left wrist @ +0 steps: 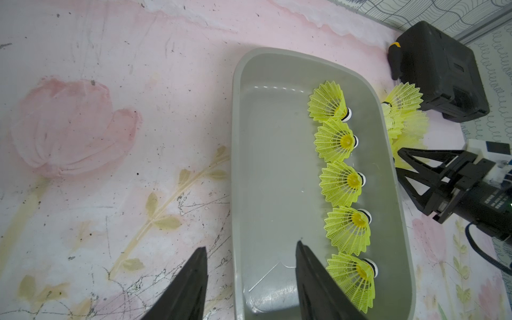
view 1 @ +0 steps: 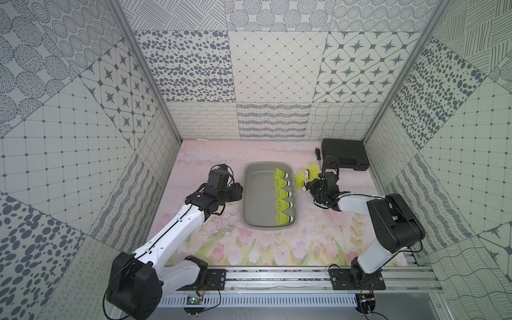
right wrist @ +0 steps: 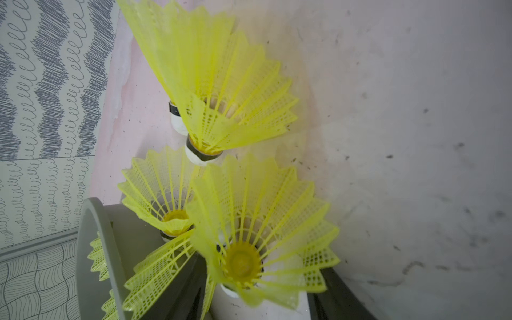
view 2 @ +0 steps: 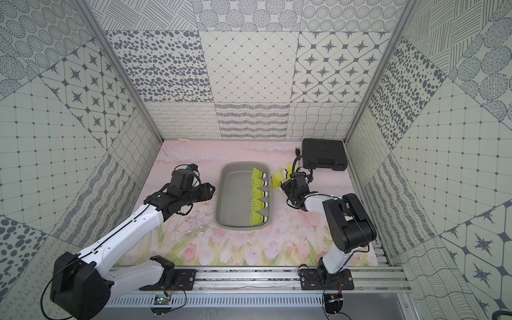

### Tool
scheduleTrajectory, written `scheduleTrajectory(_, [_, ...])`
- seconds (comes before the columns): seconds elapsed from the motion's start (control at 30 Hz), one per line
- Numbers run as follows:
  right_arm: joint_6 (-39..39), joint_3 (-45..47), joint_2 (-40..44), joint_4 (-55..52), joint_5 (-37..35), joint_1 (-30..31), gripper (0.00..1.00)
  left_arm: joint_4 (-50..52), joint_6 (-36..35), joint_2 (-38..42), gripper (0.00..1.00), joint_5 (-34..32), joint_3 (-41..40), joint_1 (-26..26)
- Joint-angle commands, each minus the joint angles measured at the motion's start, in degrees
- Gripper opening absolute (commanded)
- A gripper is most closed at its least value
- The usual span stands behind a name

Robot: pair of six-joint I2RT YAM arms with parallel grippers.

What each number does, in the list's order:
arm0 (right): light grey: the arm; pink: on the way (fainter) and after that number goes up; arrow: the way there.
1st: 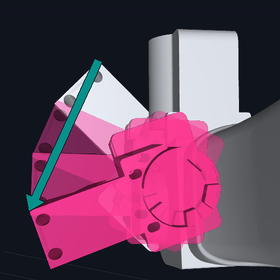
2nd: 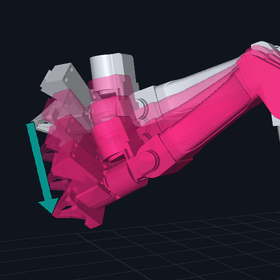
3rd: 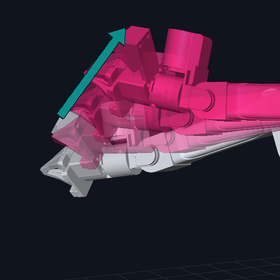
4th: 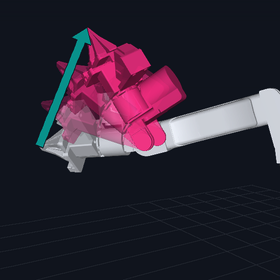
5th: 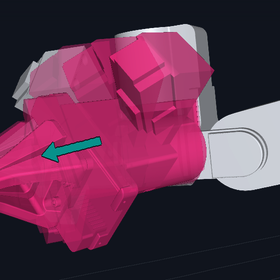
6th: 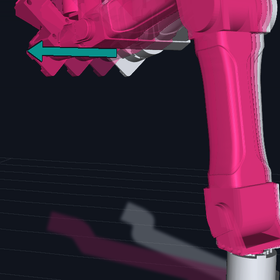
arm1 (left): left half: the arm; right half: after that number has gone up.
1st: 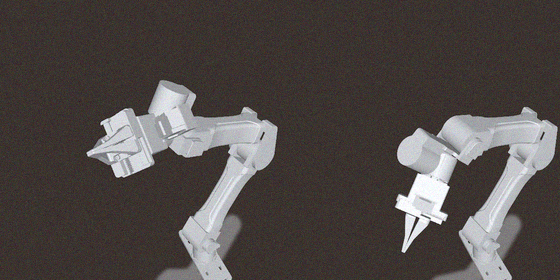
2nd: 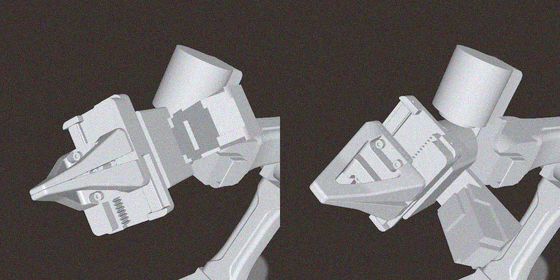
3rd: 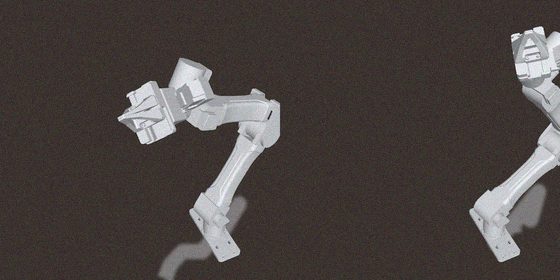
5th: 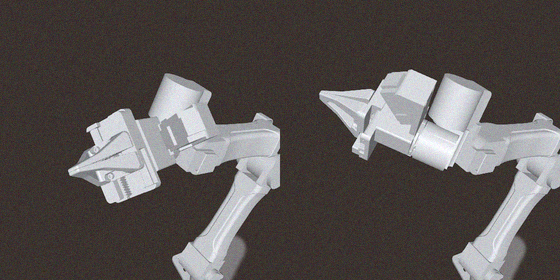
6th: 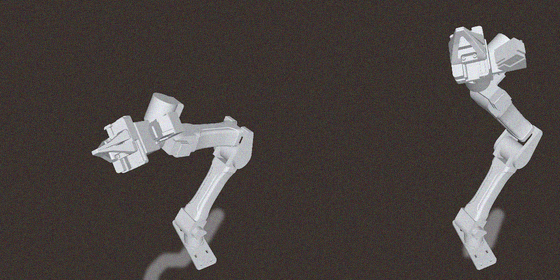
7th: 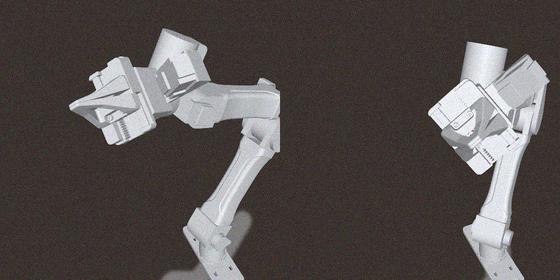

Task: Put the shuttlecocks into the storage box
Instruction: Pick up the shuttlecock at the center of the board.

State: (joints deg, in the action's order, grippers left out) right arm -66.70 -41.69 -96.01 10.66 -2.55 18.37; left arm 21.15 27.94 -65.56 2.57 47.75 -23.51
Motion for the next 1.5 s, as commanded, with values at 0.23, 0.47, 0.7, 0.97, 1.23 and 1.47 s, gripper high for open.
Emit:
scheduleTrajectory(0.23, [-0.3, 0.6, -1.9, 2.1, -3.3, 0.3, 0.35, -0.3, -1.6, 0.6, 0.55, 0.6, 0.1, 0.3])
scheduleTrajectory(0.47, [7.4, 2.3, 2.0, -0.4, -1.1, -0.9, 0.29, 0.4, -1.9, 1.8, 0.55, 0.4, -0.1, 0.3])
scheduleTrajectory(0.7, [17.3, 3.8, 9.8, -11.5, 3.4, -1.2, 0.28, 0.7, -1.8, 2.4, 0.55, 1.8, -0.3, 0.3])
scheduleTrajectory(0.97, [26.3, 1.9, 16.3, -30.1, 7.6, -1.3, 0.29, 1.4, -1.6, 3.7, 0.54, 2.8, -0.4, 0.4])
scheduleTrajectory(1.23, [30.3, 0.7, 16.0, -37.8, 8.2, -1.3, 0.37, 0.9, -0.5, 5.0, 0.54, 3.3, -1.3, 0.4])
scheduleTrajectory(1.47, [32.2, -1.6, 14.0, -39.7, 7.2, -0.9, 0.60, 0.7, -0.2, 4.9, 0.54, 3.6, -1.3, 0.4])
